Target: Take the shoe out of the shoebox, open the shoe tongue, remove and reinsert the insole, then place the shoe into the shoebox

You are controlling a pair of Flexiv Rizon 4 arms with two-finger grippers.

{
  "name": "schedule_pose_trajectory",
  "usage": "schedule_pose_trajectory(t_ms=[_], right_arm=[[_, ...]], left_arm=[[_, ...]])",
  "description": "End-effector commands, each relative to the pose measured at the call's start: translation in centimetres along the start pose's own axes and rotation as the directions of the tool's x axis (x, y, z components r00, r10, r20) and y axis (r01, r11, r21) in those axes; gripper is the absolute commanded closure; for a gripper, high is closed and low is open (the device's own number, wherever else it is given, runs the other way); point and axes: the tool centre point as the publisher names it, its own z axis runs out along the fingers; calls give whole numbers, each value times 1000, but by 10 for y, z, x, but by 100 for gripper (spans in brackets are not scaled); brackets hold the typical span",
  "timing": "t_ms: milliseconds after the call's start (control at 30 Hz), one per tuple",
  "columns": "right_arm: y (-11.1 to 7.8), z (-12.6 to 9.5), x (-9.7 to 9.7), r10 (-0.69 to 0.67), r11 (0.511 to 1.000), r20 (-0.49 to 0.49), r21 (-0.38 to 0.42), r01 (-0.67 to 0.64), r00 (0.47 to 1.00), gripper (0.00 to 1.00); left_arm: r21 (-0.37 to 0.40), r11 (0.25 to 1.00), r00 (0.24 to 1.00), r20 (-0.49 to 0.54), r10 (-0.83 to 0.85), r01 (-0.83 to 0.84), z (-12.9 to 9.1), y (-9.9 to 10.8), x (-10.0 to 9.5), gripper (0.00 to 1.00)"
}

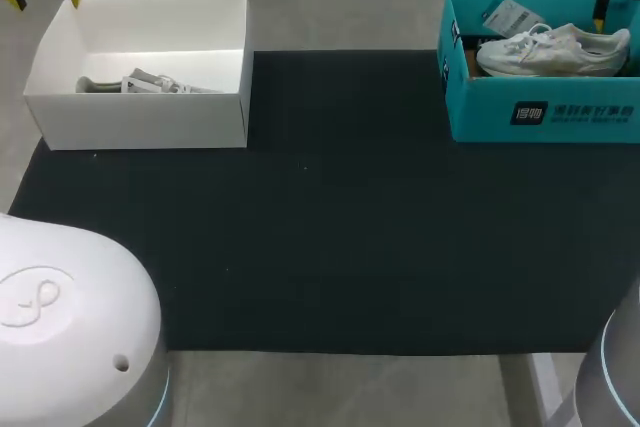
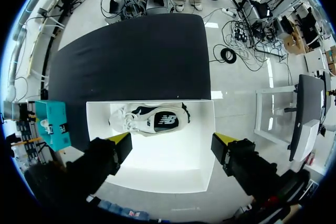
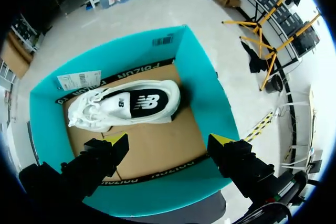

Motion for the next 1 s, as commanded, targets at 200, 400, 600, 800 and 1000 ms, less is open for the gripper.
schedule_pose_trajectory(t_ms=[200, 400, 600, 800, 1000], right_arm=[[33, 41, 6, -18, 996, 16, 89, 17, 1000, 0], [41, 53, 3, 1, 996, -11, 94, 0, 1000, 0], [44, 67, 2, -12, 994, 3, 111, 12, 1000, 0], [49, 79, -1, -13, 991, -4, 137, 13, 1000, 0], [51, 93, -4, -1, 985, -2, 170, 1, 1000, 0]], left_arm=[[0, 1000, 1000, -1, 1, -1, 0, 0, 0, 0], [0, 1000, 1000, -1, 1, -1, 0, 0, 0, 0], [0, 1000, 1000, -1, 1, -1, 0, 0, 0, 0], [0, 1000, 1000, -1, 1, -1, 0, 0, 0, 0], [0, 1000, 1000, -1, 1, -1, 0, 0, 0, 0]])
